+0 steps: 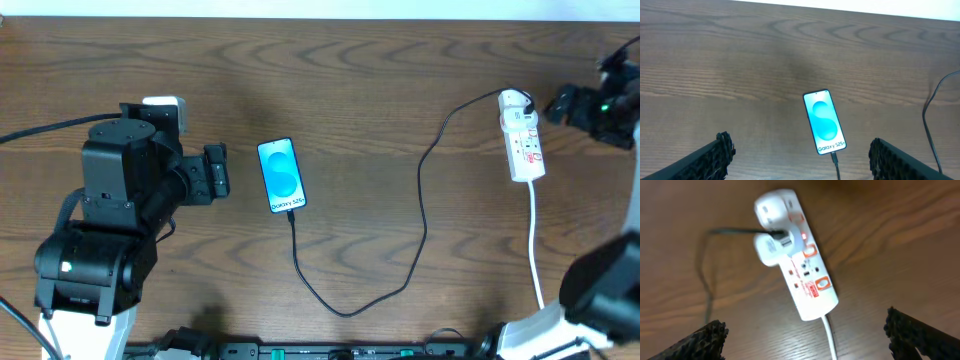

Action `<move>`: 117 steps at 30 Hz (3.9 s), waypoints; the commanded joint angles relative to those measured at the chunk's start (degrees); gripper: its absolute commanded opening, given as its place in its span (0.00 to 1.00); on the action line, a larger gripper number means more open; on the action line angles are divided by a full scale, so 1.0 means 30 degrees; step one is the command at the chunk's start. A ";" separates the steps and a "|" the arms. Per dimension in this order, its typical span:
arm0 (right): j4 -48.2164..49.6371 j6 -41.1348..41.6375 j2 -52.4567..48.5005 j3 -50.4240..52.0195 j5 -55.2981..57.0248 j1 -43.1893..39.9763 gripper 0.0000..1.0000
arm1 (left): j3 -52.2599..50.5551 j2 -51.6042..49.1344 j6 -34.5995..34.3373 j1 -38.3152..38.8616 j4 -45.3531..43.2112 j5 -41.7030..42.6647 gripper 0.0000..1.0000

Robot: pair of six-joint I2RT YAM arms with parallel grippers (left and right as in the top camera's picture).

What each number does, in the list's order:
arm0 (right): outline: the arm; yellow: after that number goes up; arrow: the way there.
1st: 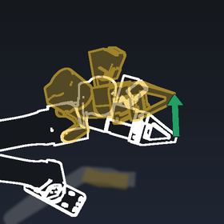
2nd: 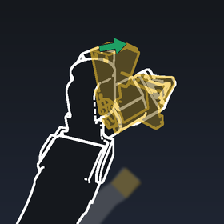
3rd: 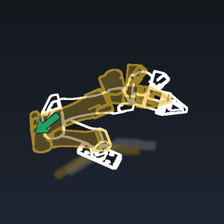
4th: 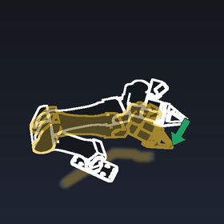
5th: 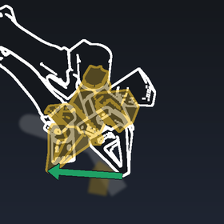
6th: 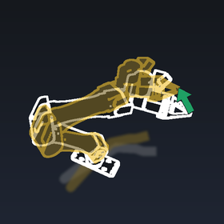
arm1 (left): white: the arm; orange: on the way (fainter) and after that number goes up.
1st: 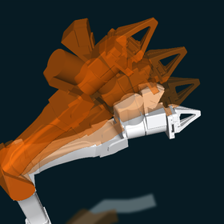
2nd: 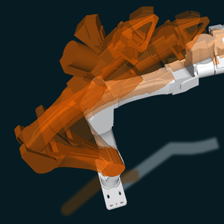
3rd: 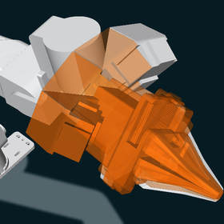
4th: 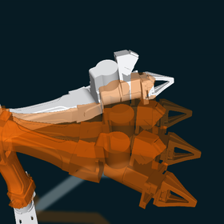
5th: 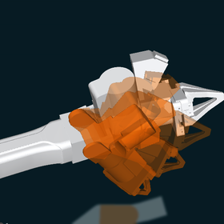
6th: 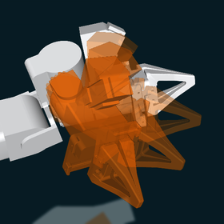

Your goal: Plug charger to phone and switch on socket

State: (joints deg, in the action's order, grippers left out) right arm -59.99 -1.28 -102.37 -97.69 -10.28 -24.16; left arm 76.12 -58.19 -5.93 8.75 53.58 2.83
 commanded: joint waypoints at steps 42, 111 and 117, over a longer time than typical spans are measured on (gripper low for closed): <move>-0.0095 0.0627 0.1872 -0.0291 0.0029 0.0080 0.99 | 0.0189 -0.0029 0.0189 0.0022 0.0138 -0.0182 0.88; -0.0087 0.0627 0.1872 -0.0291 0.0029 0.0066 0.99 | -2.5296 1.9373 0.0255 -0.3475 -1.6509 -0.0087 0.89; -0.0087 0.0627 0.1872 -0.0291 0.0029 0.0066 0.99 | -2.5296 1.9373 0.0270 -0.3993 -1.6517 -0.0007 0.89</move>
State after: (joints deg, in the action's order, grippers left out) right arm -60.23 -0.19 -96.71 -98.28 -10.26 -24.18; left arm 0.93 -0.69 -5.72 -2.46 1.45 2.85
